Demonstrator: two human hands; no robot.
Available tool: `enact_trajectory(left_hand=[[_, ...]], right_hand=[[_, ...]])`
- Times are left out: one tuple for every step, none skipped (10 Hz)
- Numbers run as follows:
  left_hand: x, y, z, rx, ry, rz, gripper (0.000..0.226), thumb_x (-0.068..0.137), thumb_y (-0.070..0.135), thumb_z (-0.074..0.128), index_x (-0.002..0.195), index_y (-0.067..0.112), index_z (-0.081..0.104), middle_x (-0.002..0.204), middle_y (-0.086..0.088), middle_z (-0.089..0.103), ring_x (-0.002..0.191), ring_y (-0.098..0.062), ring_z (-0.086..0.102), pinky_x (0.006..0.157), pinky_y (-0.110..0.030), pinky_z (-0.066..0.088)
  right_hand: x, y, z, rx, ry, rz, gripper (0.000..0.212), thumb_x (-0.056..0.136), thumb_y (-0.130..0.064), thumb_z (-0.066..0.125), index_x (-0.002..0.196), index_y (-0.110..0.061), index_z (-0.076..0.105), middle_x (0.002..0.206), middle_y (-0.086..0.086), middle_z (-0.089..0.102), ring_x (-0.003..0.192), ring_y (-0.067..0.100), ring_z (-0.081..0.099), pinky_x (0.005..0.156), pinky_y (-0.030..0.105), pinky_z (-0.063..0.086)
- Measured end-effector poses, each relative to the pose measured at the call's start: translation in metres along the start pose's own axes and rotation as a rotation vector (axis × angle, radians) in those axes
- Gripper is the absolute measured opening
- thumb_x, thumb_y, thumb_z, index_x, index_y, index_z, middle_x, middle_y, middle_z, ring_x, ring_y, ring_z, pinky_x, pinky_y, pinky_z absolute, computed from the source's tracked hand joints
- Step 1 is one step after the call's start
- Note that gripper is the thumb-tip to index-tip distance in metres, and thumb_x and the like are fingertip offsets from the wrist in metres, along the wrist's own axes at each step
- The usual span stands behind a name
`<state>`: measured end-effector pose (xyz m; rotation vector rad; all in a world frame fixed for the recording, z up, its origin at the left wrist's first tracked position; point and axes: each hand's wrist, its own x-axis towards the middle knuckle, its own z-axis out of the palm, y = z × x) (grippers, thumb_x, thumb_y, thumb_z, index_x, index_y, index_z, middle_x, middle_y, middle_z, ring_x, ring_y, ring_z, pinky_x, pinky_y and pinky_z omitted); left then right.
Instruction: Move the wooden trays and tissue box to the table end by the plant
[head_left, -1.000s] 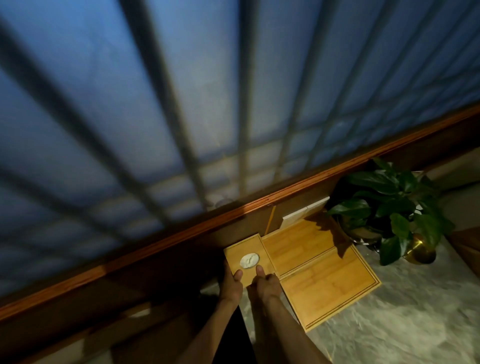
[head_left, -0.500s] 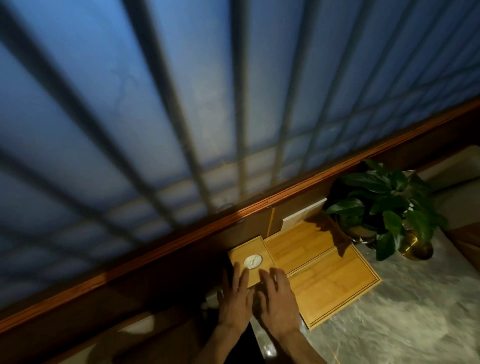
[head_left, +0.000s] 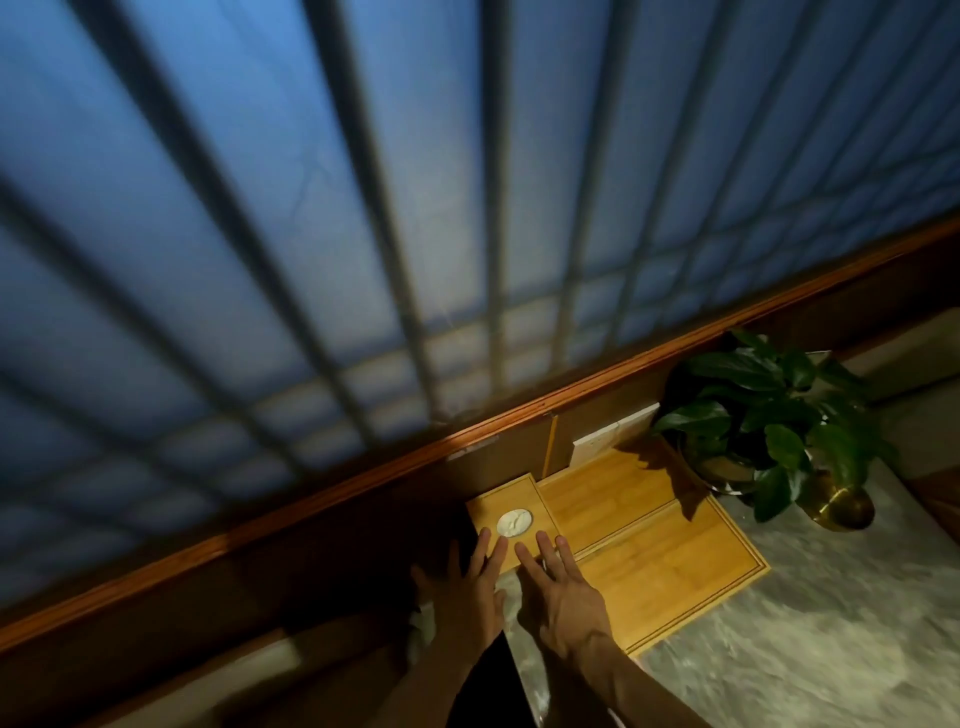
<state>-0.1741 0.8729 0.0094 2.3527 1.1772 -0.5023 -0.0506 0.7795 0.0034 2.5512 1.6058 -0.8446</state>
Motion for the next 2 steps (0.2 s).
enact_trajectory(left_hand=[[0.004, 0.006, -0.018, -0.019, -0.075, -0.022, 0.058, 0.095, 0.049, 0.037, 0.148, 0.044, 0.014, 0.162, 0.014, 0.001, 0.15, -0.028, -0.005, 0.106, -0.077, -0.004], [-0.006, 0.014, -0.033, -0.067, -0.054, 0.013, 0.051, 0.097, 0.045, 0.033, 0.146, 0.03, 0.031, 0.159, 0.002, 0.023, 0.149, -0.031, 0.005, 0.116, -0.066, 0.002]], right_hand=[[0.005, -0.008, -0.027, -0.036, -0.165, 0.012, 0.08, 0.093, -0.042, 0.048, 0.156, -0.031, 0.0, 0.167, 0.003, -0.006, 0.153, 0.028, -0.008, 0.122, 0.043, 0.025], [-0.003, -0.021, -0.055, 0.079, -0.237, 0.007, 0.058, 0.095, -0.047, 0.04, 0.149, -0.024, 0.035, 0.155, 0.013, 0.037, 0.144, 0.033, 0.032, 0.117, 0.043, 0.03]])
